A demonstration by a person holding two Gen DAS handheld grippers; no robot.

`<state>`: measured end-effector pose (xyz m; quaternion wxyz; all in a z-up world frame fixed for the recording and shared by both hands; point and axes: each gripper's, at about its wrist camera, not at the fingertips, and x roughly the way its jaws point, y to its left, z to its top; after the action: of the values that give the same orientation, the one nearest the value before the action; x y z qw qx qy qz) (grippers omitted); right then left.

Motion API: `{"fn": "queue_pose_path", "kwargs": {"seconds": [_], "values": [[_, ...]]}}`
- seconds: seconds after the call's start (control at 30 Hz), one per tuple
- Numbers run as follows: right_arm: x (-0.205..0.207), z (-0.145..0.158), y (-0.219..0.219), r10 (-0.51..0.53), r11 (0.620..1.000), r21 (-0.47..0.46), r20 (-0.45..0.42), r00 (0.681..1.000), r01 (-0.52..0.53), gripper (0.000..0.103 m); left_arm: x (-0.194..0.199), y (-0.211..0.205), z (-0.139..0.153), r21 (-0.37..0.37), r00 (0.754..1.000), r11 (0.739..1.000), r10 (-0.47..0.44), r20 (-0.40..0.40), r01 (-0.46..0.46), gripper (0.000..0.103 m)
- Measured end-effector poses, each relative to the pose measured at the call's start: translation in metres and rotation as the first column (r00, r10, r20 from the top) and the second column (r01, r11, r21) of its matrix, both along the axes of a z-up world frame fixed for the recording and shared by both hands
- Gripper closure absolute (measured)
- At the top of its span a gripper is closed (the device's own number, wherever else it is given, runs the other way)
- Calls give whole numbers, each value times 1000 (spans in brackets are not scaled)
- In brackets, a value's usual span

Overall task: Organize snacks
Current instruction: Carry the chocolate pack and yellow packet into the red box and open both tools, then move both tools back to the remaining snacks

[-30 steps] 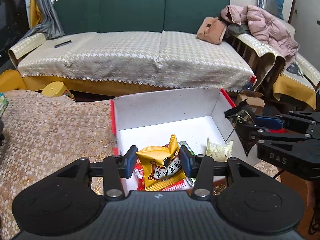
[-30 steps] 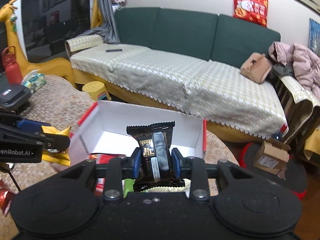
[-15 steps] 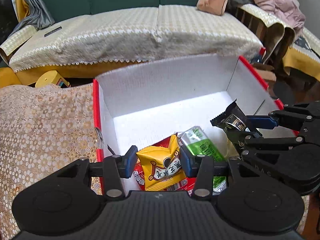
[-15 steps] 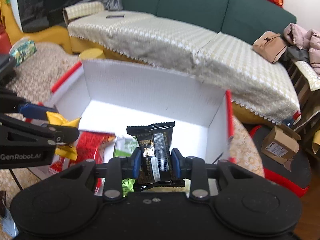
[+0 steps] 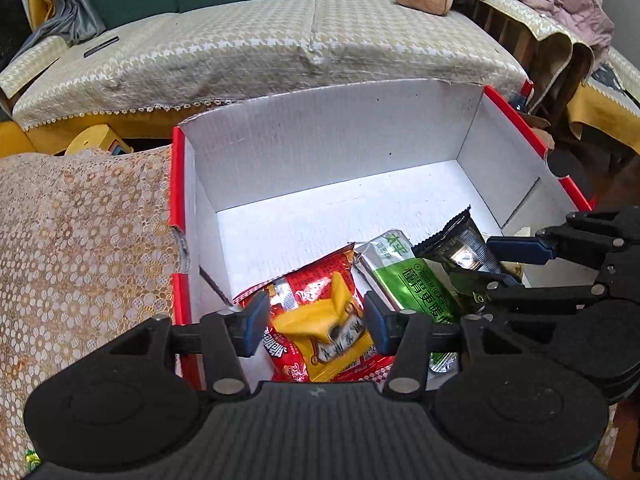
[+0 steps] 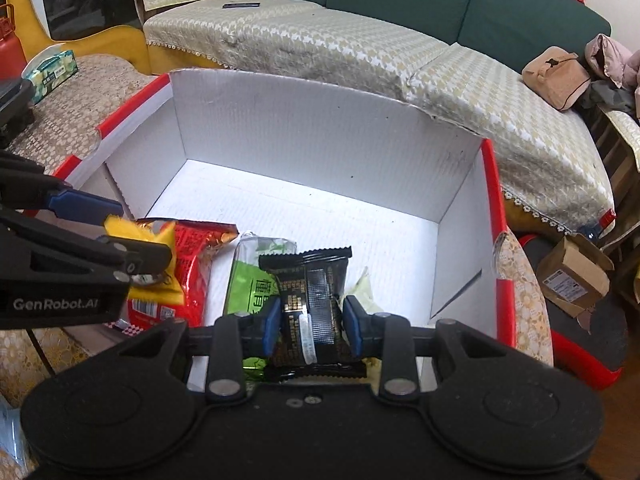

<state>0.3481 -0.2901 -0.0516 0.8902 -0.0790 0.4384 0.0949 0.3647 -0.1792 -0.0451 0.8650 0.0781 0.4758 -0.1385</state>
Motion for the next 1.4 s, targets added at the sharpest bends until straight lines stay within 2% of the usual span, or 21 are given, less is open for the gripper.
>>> {"fn": "queue_pose_path", "kwargs": {"seconds": [0.4, 0.73, 1.0, 1.03, 1.07, 1.13, 1.23, 1.4], "values": [[-27, 41, -14, -27, 994, 105, 59, 998, 21, 67, -27, 17, 39, -42, 998, 999, 15, 54, -13, 43], [-76, 75, -11, -33, 988, 153, 127, 991, 14, 47, -70, 40, 74, -67, 993, 997, 34, 109, -26, 40], [-117, 92, 0, -13, 981, 193, 152, 988, -17, 44, -117, 66, 98, -107, 987, 994, 48, 154, -31, 28], [-122, 93, 2, -8, 980, 199, 155, 988, -24, 41, -123, 70, 101, -110, 986, 993, 51, 160, -34, 28], [-127, 95, 5, -5, 979, 202, 160, 987, -28, 29, -130, 74, 103, -113, 985, 993, 54, 165, -36, 27], [-139, 98, 10, 2, 976, 212, 179, 984, -41, 15, -144, 83, 106, -121, 982, 992, 58, 177, -37, 25], [-154, 99, 19, 26, 973, 221, 183, 983, -67, 15, -164, 99, 108, -126, 979, 991, 72, 193, -48, 21], [-175, 96, 35, 60, 969, 227, 187, 981, -102, 7, -195, 128, 105, -135, 972, 987, 119, 204, -92, 17]]}}
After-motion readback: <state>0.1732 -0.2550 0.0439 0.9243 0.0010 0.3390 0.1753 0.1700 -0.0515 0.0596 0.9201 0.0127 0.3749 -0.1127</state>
